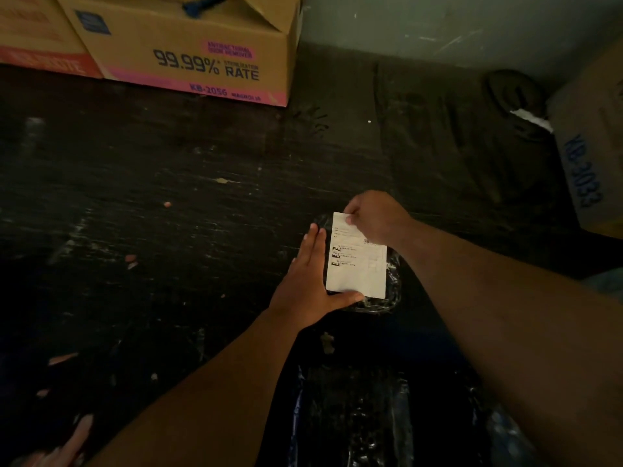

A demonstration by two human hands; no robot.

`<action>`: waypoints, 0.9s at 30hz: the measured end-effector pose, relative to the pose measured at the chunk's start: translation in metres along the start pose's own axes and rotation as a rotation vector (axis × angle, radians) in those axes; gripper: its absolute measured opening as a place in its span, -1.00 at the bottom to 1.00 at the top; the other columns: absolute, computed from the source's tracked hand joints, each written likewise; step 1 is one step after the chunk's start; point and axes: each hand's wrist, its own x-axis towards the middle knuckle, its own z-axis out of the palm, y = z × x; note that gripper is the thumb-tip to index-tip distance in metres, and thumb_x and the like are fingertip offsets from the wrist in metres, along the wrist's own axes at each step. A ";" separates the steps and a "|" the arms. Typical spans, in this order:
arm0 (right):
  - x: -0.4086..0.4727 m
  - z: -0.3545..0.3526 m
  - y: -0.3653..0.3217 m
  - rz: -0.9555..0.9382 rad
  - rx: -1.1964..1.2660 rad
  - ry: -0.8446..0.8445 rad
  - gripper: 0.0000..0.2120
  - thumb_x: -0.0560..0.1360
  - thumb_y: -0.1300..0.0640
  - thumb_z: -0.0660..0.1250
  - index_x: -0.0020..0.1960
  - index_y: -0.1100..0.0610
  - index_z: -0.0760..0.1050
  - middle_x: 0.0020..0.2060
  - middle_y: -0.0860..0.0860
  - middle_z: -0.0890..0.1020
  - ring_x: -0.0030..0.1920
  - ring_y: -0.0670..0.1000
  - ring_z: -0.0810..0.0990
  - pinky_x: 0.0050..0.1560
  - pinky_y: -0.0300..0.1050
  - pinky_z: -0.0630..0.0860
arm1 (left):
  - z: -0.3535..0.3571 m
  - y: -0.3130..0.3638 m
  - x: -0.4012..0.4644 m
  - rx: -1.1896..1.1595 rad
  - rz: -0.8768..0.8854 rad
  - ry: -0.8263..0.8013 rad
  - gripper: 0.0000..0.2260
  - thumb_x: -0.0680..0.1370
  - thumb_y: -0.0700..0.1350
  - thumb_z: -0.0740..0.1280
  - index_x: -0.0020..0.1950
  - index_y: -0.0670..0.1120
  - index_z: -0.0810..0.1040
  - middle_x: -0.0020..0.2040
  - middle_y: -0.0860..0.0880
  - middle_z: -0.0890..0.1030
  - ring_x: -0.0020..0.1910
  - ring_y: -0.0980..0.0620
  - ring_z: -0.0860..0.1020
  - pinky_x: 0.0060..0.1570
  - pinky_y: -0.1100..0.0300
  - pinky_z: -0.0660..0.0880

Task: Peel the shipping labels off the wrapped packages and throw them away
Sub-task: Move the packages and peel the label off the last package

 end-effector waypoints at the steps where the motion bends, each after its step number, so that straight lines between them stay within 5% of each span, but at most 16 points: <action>1: 0.000 0.000 0.001 -0.009 0.002 0.010 -0.80 0.55 0.11 0.33 0.15 0.06 0.60 0.01 0.02 0.65 -0.02 -0.03 0.60 0.04 -0.05 0.58 | 0.000 0.001 0.000 0.004 -0.003 -0.003 0.20 0.36 0.35 0.49 0.62 0.04 -0.32 0.59 0.19 -0.38 0.55 0.19 -0.29 0.56 -0.20 0.05; 7: -0.004 -0.004 0.001 -0.092 -0.037 0.054 -0.86 0.57 0.14 0.29 0.07 0.03 0.61 -0.03 -0.02 0.64 -0.08 -0.08 0.59 -0.05 -0.14 0.56 | 0.000 0.000 0.001 0.010 -0.012 -0.016 0.19 0.36 0.36 0.48 0.62 0.03 -0.32 0.59 0.18 -0.39 0.56 0.17 -0.28 0.56 -0.22 0.03; 16: -0.015 -0.019 0.009 -0.052 -0.059 -0.001 -0.62 0.52 0.07 0.37 0.33 -0.01 0.47 0.21 0.02 0.58 0.18 0.02 0.55 0.16 -0.05 0.48 | -0.003 -0.001 0.000 0.004 -0.005 -0.062 0.33 0.24 0.36 0.57 0.60 0.05 -0.38 0.51 0.24 -0.48 0.59 0.11 -0.27 0.56 -0.22 0.01; 21: -0.025 -0.018 0.011 -0.047 -0.086 0.002 -0.85 0.57 0.08 0.29 0.10 0.01 0.58 -0.05 -0.01 0.65 -0.10 -0.07 0.59 -0.08 -0.13 0.51 | -0.002 0.000 0.000 0.006 -0.005 -0.042 0.34 0.23 0.31 0.60 0.60 0.07 -0.38 0.48 0.28 -0.49 0.60 0.10 -0.25 0.56 -0.22 0.03; 27: -0.047 -0.037 0.008 -0.151 -0.070 -0.011 -0.86 0.56 0.07 0.32 0.08 0.03 0.60 -0.09 -0.04 0.64 -0.13 -0.10 0.59 -0.13 -0.16 0.50 | -0.001 0.000 -0.001 -0.001 -0.011 -0.030 0.34 0.22 0.29 0.61 0.60 0.07 -0.36 0.57 0.22 -0.41 0.60 0.12 -0.23 0.56 -0.20 0.05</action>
